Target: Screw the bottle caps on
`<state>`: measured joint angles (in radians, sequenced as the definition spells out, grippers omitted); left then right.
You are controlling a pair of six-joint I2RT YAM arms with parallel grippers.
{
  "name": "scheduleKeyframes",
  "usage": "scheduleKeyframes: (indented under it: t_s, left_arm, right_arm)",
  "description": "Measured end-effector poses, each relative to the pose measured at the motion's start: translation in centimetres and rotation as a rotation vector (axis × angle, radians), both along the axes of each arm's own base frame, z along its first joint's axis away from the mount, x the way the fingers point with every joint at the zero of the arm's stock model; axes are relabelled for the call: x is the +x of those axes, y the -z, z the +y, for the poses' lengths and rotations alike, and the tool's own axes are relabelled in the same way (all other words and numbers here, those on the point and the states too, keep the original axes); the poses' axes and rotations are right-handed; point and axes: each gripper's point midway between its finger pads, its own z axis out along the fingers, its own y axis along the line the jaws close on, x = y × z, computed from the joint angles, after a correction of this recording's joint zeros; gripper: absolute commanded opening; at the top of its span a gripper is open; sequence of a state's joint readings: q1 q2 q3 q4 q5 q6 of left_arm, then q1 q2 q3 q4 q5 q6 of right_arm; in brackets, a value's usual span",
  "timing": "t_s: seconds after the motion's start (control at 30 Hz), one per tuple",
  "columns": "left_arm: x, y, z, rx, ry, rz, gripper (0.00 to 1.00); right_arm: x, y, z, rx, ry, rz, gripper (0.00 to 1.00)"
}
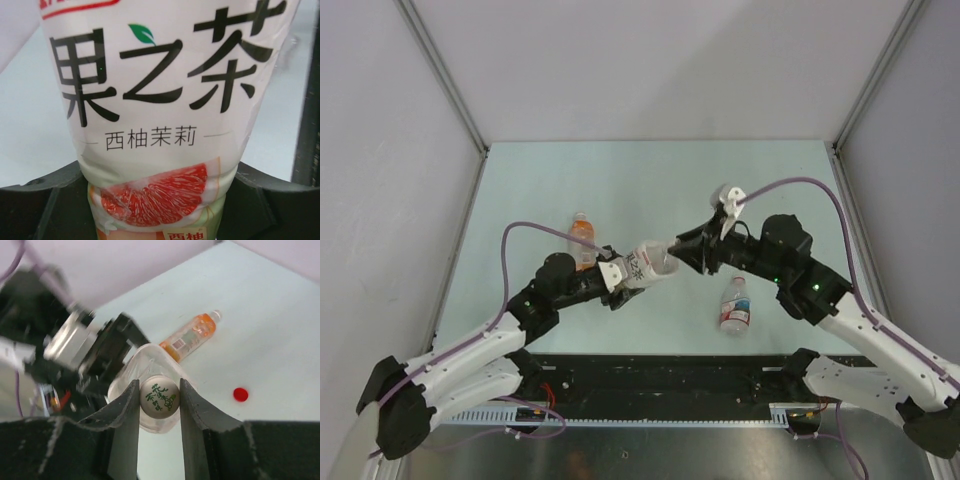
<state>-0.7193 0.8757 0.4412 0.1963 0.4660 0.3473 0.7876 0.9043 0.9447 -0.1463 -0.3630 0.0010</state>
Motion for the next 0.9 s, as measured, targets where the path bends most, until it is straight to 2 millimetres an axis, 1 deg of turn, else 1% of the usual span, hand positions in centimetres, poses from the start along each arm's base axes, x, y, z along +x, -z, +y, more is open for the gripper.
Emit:
scheduleKeyframes:
  t_s: [0.1, 0.2, 0.33, 0.47, 0.63, 0.9]
  left_arm:
    - [1.4, -0.1, 0.5, 0.009, -0.127, -0.014, 0.0]
    - [2.6, 0.6, 1.0, 0.038, -0.248, -0.02, 0.0]
    - [4.1, 1.8, 1.4, 0.076, -0.387, -0.025, 0.0]
    - [5.0, 3.0, 1.8, 0.121, -0.484, -0.041, 0.0]
    - [5.8, 4.1, 2.0, 0.168, -0.567, -0.076, 0.0]
    - [6.2, 5.4, 1.0, 0.215, -0.644, -0.153, 0.0]
  right_arm:
    - [2.4, 0.1, 0.3, 0.099, 0.184, 0.184, 0.0]
    - [4.8, 1.1, 0.5, 0.186, 0.375, 0.337, 0.0]
    - [7.5, 2.8, 0.1, 0.289, 0.612, 0.481, 0.0]
    - [9.5, 4.5, -0.5, 0.383, 0.792, 0.575, 0.0]
    - [11.5, 6.5, -1.2, 0.473, 0.952, 0.656, 0.0]
    - [14.1, 10.1, -2.4, 0.527, 1.102, 0.748, 0.0]
